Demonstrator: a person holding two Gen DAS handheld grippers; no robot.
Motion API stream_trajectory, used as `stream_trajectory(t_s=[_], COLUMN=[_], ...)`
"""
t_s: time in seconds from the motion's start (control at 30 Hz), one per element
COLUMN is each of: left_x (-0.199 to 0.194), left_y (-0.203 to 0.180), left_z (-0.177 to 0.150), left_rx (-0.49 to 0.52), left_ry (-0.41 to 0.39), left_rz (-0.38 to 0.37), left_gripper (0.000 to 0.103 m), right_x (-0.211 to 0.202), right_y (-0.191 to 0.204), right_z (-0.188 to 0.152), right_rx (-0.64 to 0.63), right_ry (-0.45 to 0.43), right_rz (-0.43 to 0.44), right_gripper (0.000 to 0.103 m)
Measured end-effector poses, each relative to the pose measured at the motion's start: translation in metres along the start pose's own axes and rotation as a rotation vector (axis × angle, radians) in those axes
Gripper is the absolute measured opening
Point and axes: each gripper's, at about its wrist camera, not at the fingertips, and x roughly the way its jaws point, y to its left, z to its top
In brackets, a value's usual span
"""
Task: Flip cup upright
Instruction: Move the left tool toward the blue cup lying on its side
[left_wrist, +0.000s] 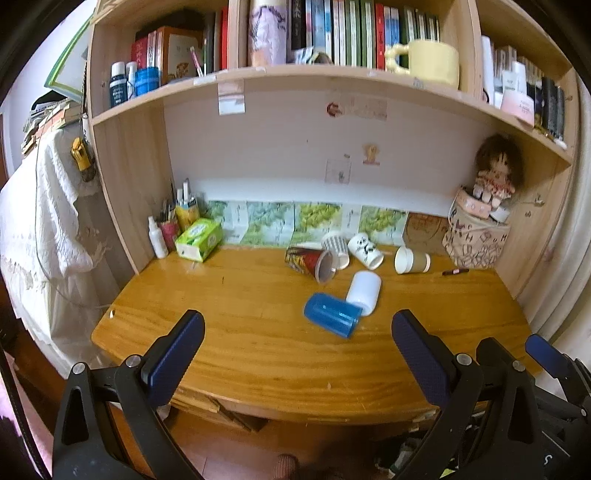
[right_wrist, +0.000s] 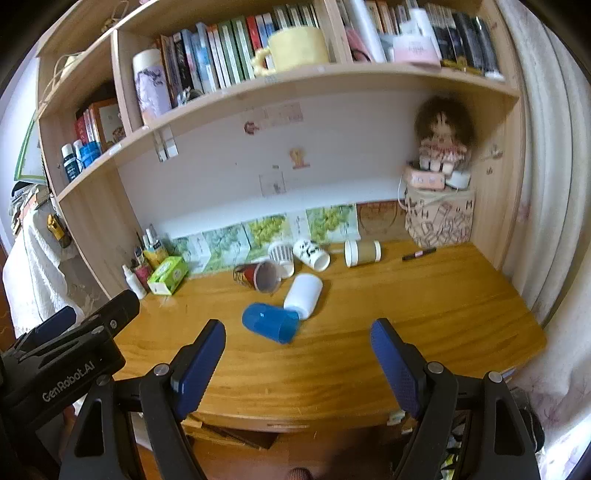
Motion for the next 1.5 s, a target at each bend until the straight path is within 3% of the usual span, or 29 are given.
stream_trajectory(t_s=[0.5, 0.67, 0.93, 1.1, 1.5], left_x=[0.030, 0.036, 0.044, 0.058, 0.121], left_y=[-0.026, -0.033, -0.057, -0.067, -0.071], left_z=[-0.020, -0.021, -0.014, -0.012, -0.003], left_rx=[0.019, 0.072, 0.262, 0.395, 0.646], left_ry=[0.209, 0.227, 0.161, 0.126, 0.195], left_rz=[0.048, 0.062, 0.094, 0.110, 0.083], left_gripper=[0.101, 0.101, 0.101, 0.101, 0.101], right_x=[0.034, 0.052, 0.085, 0.112, 0.167], right_y=[-0.039, -0.052, -0.074, -0.092, -0.112], right_z=[-0.006, -0.004, -0.003, -0.010, -0.006], right_rx=[0.042, 0.085, 0.181, 0.305, 0.542], right_ry=[0.205, 0.279, 0.397, 0.486, 0.565], right_rz=[0.081, 0.120, 0.181, 0.211, 0.234], right_gripper=[0.082, 0.082, 0.082, 0.082, 0.082])
